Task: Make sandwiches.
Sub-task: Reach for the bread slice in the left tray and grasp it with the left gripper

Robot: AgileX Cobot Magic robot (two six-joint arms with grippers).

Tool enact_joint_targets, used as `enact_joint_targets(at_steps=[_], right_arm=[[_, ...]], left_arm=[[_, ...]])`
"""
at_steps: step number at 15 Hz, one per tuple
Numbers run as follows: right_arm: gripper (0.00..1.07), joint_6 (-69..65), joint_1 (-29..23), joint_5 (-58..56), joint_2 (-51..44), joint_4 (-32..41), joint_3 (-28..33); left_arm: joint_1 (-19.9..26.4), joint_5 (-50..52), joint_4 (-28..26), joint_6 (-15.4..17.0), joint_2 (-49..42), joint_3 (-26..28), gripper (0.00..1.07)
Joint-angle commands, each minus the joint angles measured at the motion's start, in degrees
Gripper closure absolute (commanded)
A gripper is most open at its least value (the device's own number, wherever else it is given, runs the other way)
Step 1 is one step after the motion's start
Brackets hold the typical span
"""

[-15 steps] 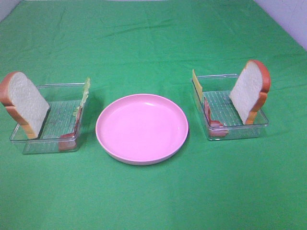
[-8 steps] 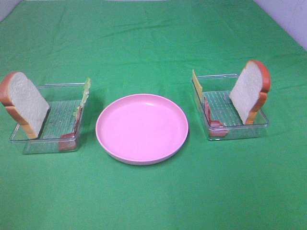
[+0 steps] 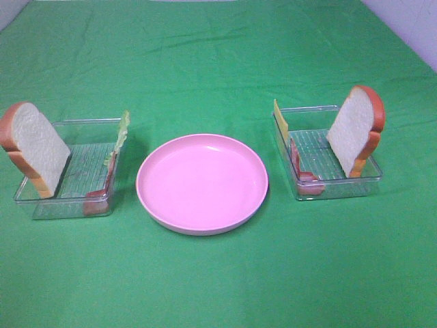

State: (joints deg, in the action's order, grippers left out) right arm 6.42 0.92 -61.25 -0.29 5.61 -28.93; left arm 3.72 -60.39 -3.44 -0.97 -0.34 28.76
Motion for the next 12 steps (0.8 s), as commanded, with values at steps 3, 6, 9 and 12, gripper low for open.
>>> enact_joint_targets(at_steps=[3,6,9,12], right_arm=[[0.31,0.57,0.34,0.46,-0.92,-0.06,-0.06],[0.31,0.57,0.34,0.46,-0.92,-0.06,-0.06],[0.31,0.57,0.34,0.46,-0.92,-0.06,-0.06],[0.31,0.57,0.34,0.46,-0.92,-0.06,-0.06]], left_arm=[[0.11,0.52,0.29,0.29,-1.15,-0.17,0.24],[0.11,0.52,0.29,0.29,-1.15,-0.17,0.24],[0.11,0.52,0.29,0.29,-1.15,-0.17,0.24],[0.11,0.52,0.29,0.29,-1.15,-0.17,0.24]])
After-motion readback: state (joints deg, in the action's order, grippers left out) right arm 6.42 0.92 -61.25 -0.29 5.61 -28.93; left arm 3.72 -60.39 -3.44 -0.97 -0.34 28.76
